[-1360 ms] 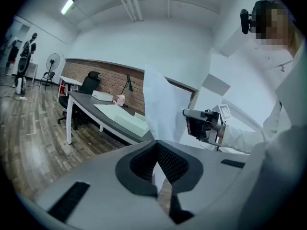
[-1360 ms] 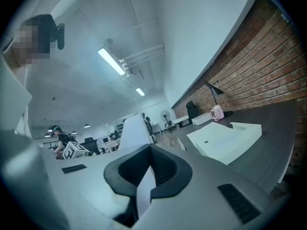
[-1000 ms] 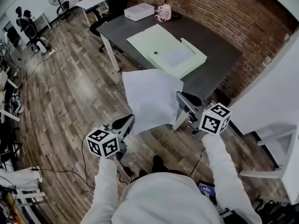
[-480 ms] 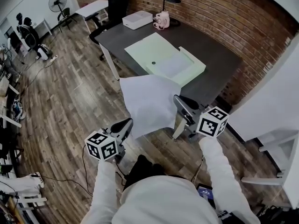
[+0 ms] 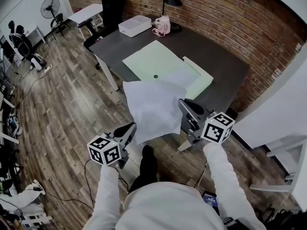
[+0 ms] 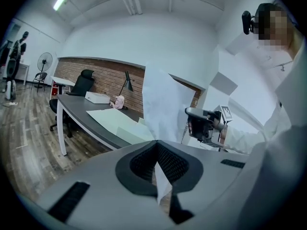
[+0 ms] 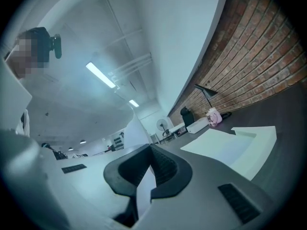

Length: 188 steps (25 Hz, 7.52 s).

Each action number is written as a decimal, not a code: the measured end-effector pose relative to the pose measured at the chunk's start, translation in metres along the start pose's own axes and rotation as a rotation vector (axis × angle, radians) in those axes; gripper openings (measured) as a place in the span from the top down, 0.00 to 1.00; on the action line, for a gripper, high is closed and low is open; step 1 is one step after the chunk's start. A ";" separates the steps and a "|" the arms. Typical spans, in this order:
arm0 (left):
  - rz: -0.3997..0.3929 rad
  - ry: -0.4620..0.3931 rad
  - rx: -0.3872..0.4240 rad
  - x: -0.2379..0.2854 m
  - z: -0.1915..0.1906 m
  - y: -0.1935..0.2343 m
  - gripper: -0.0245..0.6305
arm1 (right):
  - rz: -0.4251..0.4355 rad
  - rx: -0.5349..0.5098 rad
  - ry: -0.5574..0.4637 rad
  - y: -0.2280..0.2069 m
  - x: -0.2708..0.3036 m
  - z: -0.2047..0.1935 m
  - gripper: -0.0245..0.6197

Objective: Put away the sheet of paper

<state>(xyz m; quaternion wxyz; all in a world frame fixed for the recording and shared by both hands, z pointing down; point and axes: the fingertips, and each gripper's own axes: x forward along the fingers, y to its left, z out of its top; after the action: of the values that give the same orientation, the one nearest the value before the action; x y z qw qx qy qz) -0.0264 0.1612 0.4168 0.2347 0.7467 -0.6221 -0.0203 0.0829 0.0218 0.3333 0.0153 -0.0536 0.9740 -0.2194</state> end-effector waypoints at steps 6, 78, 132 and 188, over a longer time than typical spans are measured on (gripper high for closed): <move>-0.061 0.016 0.005 0.045 0.037 0.057 0.94 | -0.055 0.022 -0.025 -0.044 0.053 0.021 0.92; -0.631 0.506 0.155 0.343 0.093 0.165 0.94 | -0.563 0.315 -0.098 -0.273 0.075 0.035 0.92; -0.498 0.718 0.199 0.362 0.027 0.163 0.94 | -0.979 0.103 0.372 -0.394 0.141 -0.034 0.74; -0.487 0.814 0.225 0.374 -0.001 0.139 0.94 | -0.840 0.111 0.121 -0.268 0.105 0.002 0.80</move>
<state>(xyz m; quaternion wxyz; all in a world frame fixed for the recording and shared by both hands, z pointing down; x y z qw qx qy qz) -0.0694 -0.2053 0.5680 0.3651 0.8386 -0.2851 0.2866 0.0047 -0.2314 0.4461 -0.1298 -0.4317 0.8535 -0.2614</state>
